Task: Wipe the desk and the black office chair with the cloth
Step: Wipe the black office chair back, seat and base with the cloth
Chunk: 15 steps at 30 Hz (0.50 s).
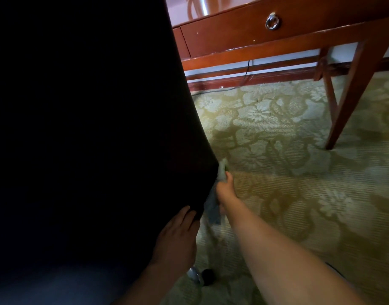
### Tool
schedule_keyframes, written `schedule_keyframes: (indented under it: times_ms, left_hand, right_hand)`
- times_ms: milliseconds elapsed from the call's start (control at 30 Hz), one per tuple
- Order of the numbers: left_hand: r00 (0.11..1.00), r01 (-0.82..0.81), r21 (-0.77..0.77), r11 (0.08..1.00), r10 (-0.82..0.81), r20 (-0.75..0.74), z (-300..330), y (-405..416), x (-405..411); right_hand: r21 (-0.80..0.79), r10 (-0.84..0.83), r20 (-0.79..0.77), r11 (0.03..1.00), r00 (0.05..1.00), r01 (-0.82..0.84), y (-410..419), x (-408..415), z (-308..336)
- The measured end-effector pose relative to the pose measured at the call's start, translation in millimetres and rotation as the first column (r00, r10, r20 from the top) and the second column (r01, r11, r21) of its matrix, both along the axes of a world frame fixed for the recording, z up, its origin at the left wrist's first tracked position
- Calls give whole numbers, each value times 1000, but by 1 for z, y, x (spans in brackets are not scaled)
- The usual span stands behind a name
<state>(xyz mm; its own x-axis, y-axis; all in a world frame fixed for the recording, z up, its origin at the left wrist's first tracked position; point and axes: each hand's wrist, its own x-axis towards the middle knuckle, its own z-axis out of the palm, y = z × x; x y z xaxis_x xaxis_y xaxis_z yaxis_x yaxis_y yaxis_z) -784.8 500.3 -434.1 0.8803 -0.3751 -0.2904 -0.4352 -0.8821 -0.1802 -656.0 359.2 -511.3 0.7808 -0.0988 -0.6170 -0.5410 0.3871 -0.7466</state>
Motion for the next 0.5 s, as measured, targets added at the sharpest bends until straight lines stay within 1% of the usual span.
schedule_keyframes:
  times_ms: [33,100,167,233,267,300,367,400,500]
  left_hand:
    - [1000,-2,0,1000,2,-4,3,-2,0]
    - [1000,6,-1,1000,-6,-12,8,-4,1]
    - [1000,4,1,1000,-4,-2,10,-5,1]
    - [1000,6,7,1000,-6,15,7,-4,0]
    - [999,21,3,1000,-21,38,4,-3,-1]
    - [999,19,0,1000,-19,43,3,-3,-2]
    - [999,12,-15,1000,-11,36,2,-4,-4]
    - [999,18,-25,1000,-17,42,2,-3,-4]
    - [998,37,-23,999,-36,43,5,-1,-5]
  right_hand:
    - [69,-19,-51,997,999,22,6,-7,-12]
    - [136,40,-174,991,984,-17,19,-24,-26]
    - [171,198,-238,972,951,-160,30,-47,-30]
    - [281,403,-262,901,877,-330,42,-72,-39]
    - [327,485,-268,858,832,-395,48,-86,-42]
    - [358,527,-286,833,800,-421,52,-96,-46]
    - [374,501,-322,847,804,-378,56,-107,-44]
    - [379,478,-310,855,821,-354,53,-107,-38]
    - [433,435,-379,863,817,-258,43,-101,-27]
